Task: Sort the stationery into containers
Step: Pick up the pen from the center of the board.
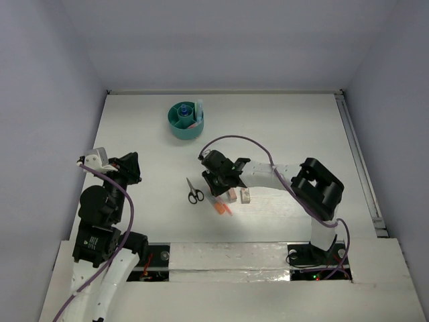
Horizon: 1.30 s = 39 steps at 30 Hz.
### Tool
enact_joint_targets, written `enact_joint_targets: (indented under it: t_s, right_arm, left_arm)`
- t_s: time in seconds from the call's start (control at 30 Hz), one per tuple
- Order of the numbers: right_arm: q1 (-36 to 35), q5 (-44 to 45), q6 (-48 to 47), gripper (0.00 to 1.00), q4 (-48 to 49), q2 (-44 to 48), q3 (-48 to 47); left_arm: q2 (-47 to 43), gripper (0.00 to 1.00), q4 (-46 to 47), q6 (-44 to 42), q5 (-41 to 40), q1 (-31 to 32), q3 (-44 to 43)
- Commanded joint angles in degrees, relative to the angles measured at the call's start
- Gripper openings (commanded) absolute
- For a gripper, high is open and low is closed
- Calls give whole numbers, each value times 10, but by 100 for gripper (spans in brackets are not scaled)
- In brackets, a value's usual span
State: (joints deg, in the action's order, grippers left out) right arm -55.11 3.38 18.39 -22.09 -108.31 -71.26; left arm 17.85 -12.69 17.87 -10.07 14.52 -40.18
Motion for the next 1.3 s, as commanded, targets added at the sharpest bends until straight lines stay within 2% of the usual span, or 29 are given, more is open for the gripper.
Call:
enact_joint_targets:
  t_s: [0.0, 0.33, 0.43, 0.47, 0.5, 0.77, 0.87, 1.03, 1.17, 1.27]
  right_arm:
    - [-5, 7, 1, 29, 6, -13, -26]
    - [-5, 71, -16, 28, -16, -46, -61]
    - [-5, 94, -28, 14, -29, -44, -62]
    - [-5, 102, -33, 5, -30, -39, -61]
    - [-5, 118, -36, 2, -30, -30, -61]
    - [11, 155, -59, 0, 57, 33, -96]
    - [17, 167, -65, 0, 154, 50, -111]
    - [30, 201, -72, 0, 392, 47, -115]
    - [52, 218, -91, 0, 623, 1, -116]
    - [59, 235, -106, 0, 721, -40, -147]
  left_arm:
    - [-1, 12, 24, -5, 6, -2, -4]
    - [3, 12, 23, -6, 6, -2, -5]
    - [-3, 12, 22, -5, 6, -2, -4]
    - [-2, 12, 24, -5, 5, -2, -4]
    - [1, 12, 24, -5, 5, -2, -5]
    - [1, 12, 24, -5, 7, -2, -5]
    - [-4, 12, 23, -5, 10, -2, -4]
    - [-2, 12, 22, -5, 7, -2, -4]
    - [-5, 12, 21, -5, 4, -2, -4]
    - [-4, 12, 23, -5, 5, -2, -5]
